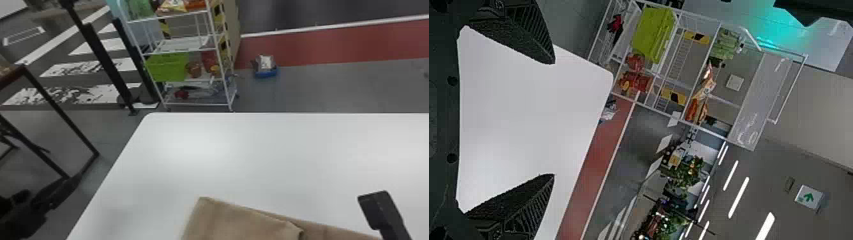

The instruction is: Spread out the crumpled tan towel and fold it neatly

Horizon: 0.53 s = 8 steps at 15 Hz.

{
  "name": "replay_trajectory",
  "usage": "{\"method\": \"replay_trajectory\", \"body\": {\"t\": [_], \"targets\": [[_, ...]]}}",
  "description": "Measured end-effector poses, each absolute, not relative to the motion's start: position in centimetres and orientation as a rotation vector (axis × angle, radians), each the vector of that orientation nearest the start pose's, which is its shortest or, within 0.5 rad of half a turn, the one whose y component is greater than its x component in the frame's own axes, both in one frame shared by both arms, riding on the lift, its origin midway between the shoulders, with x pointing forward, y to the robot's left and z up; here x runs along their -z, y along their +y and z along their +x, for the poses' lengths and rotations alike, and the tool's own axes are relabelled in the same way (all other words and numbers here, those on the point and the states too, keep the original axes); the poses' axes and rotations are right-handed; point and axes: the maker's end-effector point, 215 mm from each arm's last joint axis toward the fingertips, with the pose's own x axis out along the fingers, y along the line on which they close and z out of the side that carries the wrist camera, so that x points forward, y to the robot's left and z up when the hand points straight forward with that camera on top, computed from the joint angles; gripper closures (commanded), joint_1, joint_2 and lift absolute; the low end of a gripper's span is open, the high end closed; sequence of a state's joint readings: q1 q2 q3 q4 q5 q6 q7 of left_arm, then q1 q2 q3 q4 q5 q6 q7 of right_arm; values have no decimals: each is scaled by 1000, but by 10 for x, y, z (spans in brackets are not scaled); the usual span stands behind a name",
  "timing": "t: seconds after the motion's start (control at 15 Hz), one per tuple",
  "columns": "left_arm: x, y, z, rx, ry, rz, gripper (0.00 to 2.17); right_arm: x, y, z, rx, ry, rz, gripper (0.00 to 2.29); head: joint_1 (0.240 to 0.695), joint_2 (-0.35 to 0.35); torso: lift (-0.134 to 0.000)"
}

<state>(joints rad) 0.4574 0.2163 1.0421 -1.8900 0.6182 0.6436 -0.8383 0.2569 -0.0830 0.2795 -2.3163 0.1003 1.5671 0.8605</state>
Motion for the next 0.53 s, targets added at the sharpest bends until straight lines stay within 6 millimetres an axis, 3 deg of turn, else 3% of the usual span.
{"method": "replay_trajectory", "body": {"t": [0.4, 0.53], "targets": [[320, 576, 308, 29, 209, -379, 76, 443, -6, 267, -929, 1118, 235, 596, 695, 350, -122], [320, 576, 308, 28, 209, -379, 76, 444, -5, 267, -931, 1121, 230, 768, 695, 350, -122]]}}
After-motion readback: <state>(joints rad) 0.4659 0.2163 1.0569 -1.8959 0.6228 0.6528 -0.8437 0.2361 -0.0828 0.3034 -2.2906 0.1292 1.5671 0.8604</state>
